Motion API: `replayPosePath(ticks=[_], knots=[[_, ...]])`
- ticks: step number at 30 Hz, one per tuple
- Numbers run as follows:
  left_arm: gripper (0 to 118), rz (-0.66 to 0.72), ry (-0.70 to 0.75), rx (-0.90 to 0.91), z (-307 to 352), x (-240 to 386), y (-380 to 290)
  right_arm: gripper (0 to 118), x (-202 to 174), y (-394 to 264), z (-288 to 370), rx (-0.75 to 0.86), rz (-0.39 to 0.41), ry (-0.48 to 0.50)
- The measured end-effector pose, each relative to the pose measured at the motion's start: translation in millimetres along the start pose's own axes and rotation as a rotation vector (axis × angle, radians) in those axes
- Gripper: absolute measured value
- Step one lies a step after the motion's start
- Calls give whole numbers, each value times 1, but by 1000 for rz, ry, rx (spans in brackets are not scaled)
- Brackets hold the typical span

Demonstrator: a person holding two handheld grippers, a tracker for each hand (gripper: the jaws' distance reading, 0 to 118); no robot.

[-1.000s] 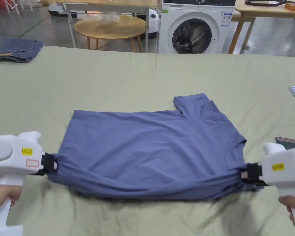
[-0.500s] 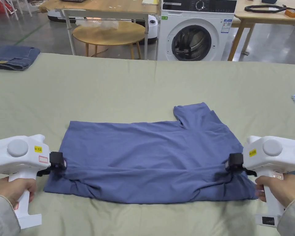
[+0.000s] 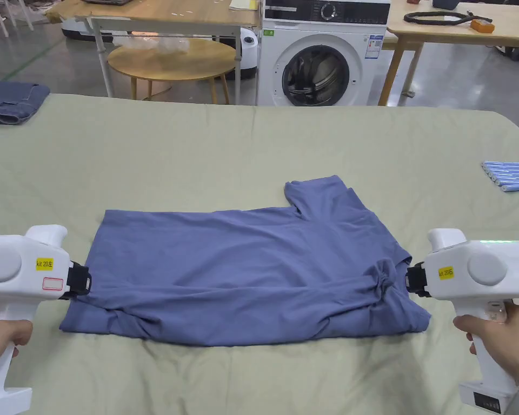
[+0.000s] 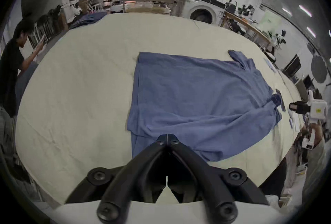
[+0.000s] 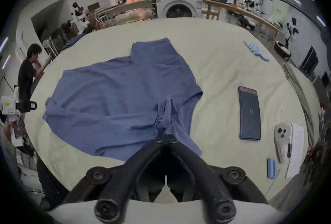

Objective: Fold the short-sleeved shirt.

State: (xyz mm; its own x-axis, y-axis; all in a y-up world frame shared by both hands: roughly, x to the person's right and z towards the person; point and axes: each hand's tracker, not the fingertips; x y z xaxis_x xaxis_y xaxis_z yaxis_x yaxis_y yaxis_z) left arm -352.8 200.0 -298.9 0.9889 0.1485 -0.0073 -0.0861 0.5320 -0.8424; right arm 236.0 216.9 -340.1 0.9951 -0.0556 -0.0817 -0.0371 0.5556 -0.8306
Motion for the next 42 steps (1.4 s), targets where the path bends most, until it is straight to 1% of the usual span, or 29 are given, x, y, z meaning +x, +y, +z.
replayPosePath(ticks=[1,3,4,5,6,9,10,12,13,14,15,16,17,18,20,21,22,23,24,26,28,30,32,34,35,36,38,40,42], knots=[[0,8,3,-5,-4,0,-3,18,7,0,-13,-20,-8,4],[0,38,-23,-12,6,-16,1,101,14,0,-30,-72,-50,-24],[0,46,-26,-18,4,-16,-1,118,17,-3,-42,-104,-74,-45],[0,47,-24,-20,2,-15,-3,118,13,-10,-38,-117,-85,-73],[0,45,-23,-21,5,-12,0,118,12,-6,-43,-108,-76,-76],[0,34,-22,-31,2,-9,-2,117,16,-11,-65,-149,-108,-67],[0,36,-24,-32,7,-11,2,107,17,-13,-72,-172,-131,-60],[0,39,-22,-34,7,-12,2,83,17,-14,-84,-228,-120,-17],[0,41,-22,-37,6,-13,2,83,16,-22,-90,-248,-122,-25],[0,44,-23,-39,7,-11,2,43,14,-25,-94,-269,-100,-50],[0,48,-30,-42,7,-12,2,30,8,-24,-90,-236,-70,-63],[0,52,-39,-41,9,-13,1,16,4,-21,-85,-229,-71,-50],[0,56,-42,-35,10,-15,1,10,0,-25,-79,-220,-79,-12],[0,56,-42,-31,7,-17,3,10,-2,-24,-78,-220,-65,-46],[0,46,-18,-25,4,-21,7,10,-1,-23,-80,-226,-51,-43],[21,35,35,-19,1,-21,5,10,2,-26,-86,-229,-51,-41],[72,36,80,-39,-2,-19,3,10,4,-26,-87,-228,-59,-38],[94,39,118,-75,-9,-20,0,10,5,-27,-87,-229,-70,-34],[89,77,161,-135,-17,-23,-5,10,5,-27,-87,-229,-79,-32],[88,131,112,-203,-39,-39,-6,10,5,-28,-86,-229,-86,-30],[88,145,119,-228,-55,-43,-14,10,6,-29,-85,-231,-92,-27],[79,114,124,-218,-64,-42,-21,10,5,-28,-83,-232,-92,-28],[52,32,199,-219,-63,-37,-19,10,4,-29,-82,-233,-87,-30],[0,47,160,-193,-54,-38,-11,10,2,-28,-82,-233,-78,-34],[0,67,120,-166,-51,-40,-9,10,1,-29,-78,-226,-74,-36],[0,63,149,-176,-48,-40,-7,10,-1,-31,-74,-218,-62,-39],[0,38,123,-195,-43,-41,-4,10,-6,-30,-61,-204,-37,-47],[0,142,57,-189,-36,-52,-4,10,-2,-30,-49,-187,-51,-32],[0,144,42,-185,-27,-52,-5,9,3,-24,-43,-172,-52,-19]])
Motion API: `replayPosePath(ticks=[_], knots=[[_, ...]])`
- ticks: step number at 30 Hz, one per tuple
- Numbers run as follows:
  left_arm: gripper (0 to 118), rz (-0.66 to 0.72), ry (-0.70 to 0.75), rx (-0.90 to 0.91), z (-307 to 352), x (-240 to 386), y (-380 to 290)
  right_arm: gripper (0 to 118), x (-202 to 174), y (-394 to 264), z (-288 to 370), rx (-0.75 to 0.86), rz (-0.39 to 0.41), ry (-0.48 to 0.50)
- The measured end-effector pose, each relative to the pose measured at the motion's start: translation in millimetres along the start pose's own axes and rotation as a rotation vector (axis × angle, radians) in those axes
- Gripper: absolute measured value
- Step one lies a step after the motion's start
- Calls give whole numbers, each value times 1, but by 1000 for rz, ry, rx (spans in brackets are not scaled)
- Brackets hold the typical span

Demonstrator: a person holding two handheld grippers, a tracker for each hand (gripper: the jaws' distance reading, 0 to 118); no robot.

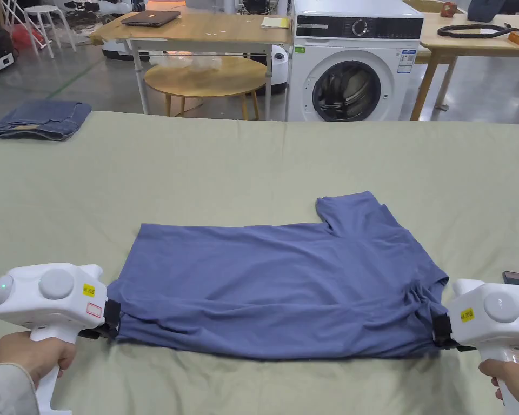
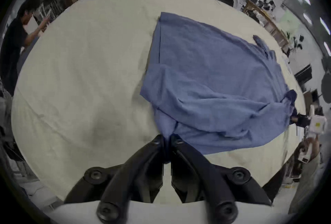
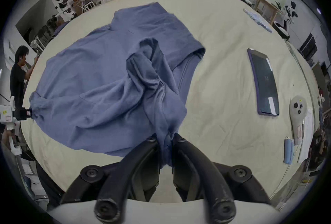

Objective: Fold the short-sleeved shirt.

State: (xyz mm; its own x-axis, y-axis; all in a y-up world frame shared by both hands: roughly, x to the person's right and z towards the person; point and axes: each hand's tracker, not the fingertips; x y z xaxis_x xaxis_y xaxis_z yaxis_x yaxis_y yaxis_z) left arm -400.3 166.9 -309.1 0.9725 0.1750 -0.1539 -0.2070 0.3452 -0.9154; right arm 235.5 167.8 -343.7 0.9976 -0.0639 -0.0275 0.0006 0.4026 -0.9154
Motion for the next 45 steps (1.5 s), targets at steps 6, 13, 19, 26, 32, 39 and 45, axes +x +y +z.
replayPosePath(ticks=[6,13,19,26,32,39,45], knots=[[0,-45,-54,47,62,11,-27,10,1,-21,60,52,51,-21],[0,-67,-59,18,90,-12,-100,10,12,-104,91,-4,90,8],[0,-78,-54,-75,57,-20,-164,10,22,-177,55,-65,37,15],[71,-16,-117,-54,69,-23,-158,97,26,-171,65,-33,30,-72],[70,32,-193,122,116,7,-113,99,-1,-117,117,135,11,73],[0,-59,-187,112,98,49,-85,0,-43,-71,100,137,108,82],[0,-102,-211,72,83,65,-79,36,-41,-9,63,211,67,68]])
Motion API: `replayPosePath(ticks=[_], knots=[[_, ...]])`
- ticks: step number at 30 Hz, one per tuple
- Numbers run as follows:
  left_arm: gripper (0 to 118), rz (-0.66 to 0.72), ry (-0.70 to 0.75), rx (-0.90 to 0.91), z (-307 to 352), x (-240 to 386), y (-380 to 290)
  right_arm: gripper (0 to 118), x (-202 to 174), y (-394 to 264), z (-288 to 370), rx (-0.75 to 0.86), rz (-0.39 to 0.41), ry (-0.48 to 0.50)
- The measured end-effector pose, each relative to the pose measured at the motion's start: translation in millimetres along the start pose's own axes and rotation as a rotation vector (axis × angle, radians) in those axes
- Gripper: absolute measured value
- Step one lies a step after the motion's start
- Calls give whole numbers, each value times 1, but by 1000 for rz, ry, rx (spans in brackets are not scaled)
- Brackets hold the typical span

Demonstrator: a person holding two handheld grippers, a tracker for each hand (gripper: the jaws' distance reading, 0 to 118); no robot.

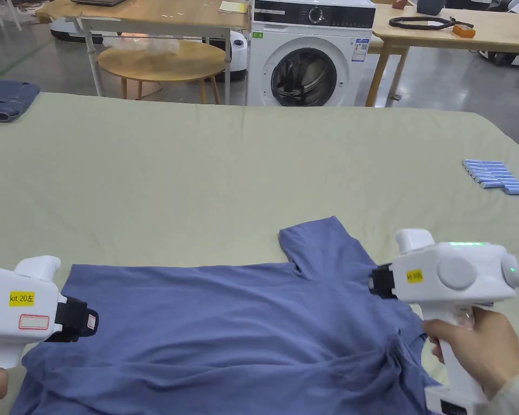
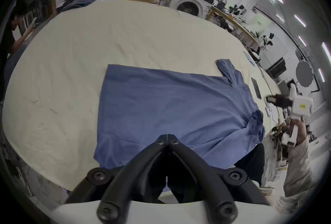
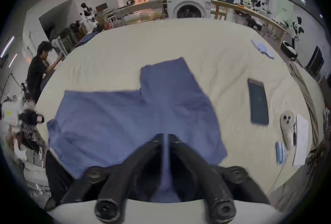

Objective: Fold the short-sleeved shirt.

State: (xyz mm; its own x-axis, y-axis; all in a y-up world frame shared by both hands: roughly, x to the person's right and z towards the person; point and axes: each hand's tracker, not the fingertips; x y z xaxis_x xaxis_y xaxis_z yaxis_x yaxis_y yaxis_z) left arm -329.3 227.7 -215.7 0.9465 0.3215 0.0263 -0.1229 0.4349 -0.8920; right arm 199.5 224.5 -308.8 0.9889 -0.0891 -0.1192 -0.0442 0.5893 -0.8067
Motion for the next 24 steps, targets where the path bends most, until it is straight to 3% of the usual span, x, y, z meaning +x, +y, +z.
replayPosePath(ticks=[1,2,4,9,10,11,12,13,17,18,22,23,24], knots=[[0,-3,5,-4,-4,1,0,90,4,13,-18,-7,-14,-18],[0,-4,14,-9,-8,2,1,118,12,29,-33,-45,-52,-36],[0,-5,20,-23,-11,5,2,118,26,43,-68,-34,-150,-66],[0,25,23,-30,-23,-4,9,118,58,81,-147,-187,-224,-52],[0,27,25,-38,-26,-4,10,113,50,75,-153,-199,-225,-79],[0,32,26,-42,-28,-7,12,96,52,76,-162,-211,-219,-87],[0,37,25,-43,-29,-8,12,58,53,75,-169,-236,-176,-94],[0,38,17,-48,-30,-9,14,2,52,74,-178,-285,-144,-105],[0,44,22,-45,-29,-16,24,2,24,50,-139,-248,-124,-106],[0,52,23,-44,-29,-18,29,2,39,63,-165,-307,-109,-79],[2,95,34,10,-28,-26,59,2,47,66,-171,-284,-101,-69],[19,126,44,55,-31,-34,71,2,48,66,-173,-284,-104,-67],[44,162,61,95,-37,-44,86,2,49,67,-176,-286,-104,-66]])
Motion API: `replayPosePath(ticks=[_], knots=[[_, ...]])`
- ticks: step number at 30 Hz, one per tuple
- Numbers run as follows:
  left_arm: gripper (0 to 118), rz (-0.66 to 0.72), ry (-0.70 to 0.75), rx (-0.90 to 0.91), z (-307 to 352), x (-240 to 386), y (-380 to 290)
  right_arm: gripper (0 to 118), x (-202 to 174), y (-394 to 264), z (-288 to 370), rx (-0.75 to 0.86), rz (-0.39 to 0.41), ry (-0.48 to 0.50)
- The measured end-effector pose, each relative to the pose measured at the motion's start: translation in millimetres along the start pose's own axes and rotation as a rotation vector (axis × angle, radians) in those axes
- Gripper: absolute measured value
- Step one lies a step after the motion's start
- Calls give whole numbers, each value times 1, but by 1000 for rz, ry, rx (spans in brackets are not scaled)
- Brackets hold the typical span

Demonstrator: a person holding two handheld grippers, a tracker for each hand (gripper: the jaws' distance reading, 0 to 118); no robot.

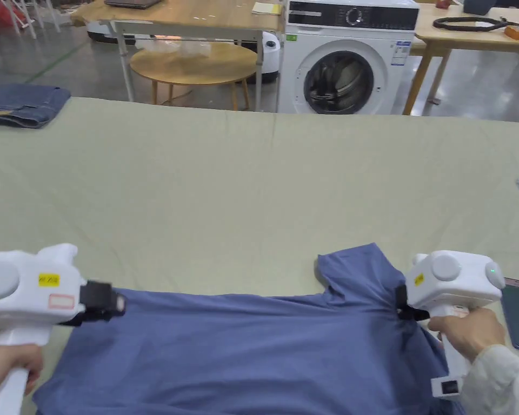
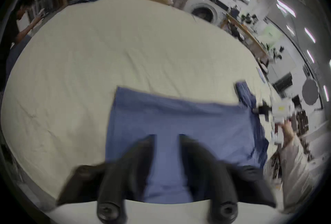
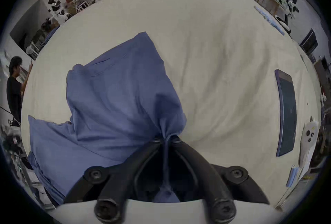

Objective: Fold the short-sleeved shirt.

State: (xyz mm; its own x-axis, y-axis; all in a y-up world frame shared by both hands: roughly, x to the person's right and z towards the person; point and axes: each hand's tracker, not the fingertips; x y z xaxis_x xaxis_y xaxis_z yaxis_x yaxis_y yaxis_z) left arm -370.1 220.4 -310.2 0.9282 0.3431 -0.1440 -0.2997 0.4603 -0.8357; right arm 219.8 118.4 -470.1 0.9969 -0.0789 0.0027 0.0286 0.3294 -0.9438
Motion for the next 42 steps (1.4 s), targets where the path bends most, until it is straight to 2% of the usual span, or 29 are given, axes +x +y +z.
replayPosePath(ticks=[1,2,4,8,10,11,12,14,15,17,20,22,25,30,37,40,42], knots=[[78,36,25,22,-9,-6,14,2,0,2,-2,-3,2,-3],[89,52,55,17,-19,-12,26,2,-11,-13,17,32,6,-25],[89,64,174,-5,-43,-20,46,2,-17,-18,19,25,20,-44],[89,-8,314,-139,-99,-36,49,2,-15,-10,12,4,45,-50],[85,12,265,-208,-118,-43,40,2,-14,-13,16,3,20,-39],[82,-16,299,-180,-124,-46,38,2,-13,-14,17,1,10,-33],[75,-75,314,-138,-119,-41,37,2,-13,-16,18,0,5,-29],[30,-105,354,-170,-114,-32,40,2,-11,-10,16,-3,9,-26],[0,-130,364,-191,-105,-20,38,2,-12,-10,17,5,17,-30],[0,-135,265,-209,-100,-13,38,2,-15,-13,20,26,39,-40],[0,-153,264,-210,-99,-10,36,2,-17,-11,26,47,72,-48],[0,-136,265,-199,-94,-10,35,2,-21,-17,52,74,61,-39],[0,-134,238,-185,-71,-5,31,2,-23,-23,85,124,58,29],[0,-115,158,-106,-13,-15,23,2,-19,-45,143,202,141,88],[0,-160,86,-112,69,-33,-54,2,12,-154,205,157,195,135],[0,-145,50,-139,80,-48,-94,2,31,-205,200,67,151,166],[0,-143,42,-183,75,-54,-120,2,41,-233,179,9,113,153]])
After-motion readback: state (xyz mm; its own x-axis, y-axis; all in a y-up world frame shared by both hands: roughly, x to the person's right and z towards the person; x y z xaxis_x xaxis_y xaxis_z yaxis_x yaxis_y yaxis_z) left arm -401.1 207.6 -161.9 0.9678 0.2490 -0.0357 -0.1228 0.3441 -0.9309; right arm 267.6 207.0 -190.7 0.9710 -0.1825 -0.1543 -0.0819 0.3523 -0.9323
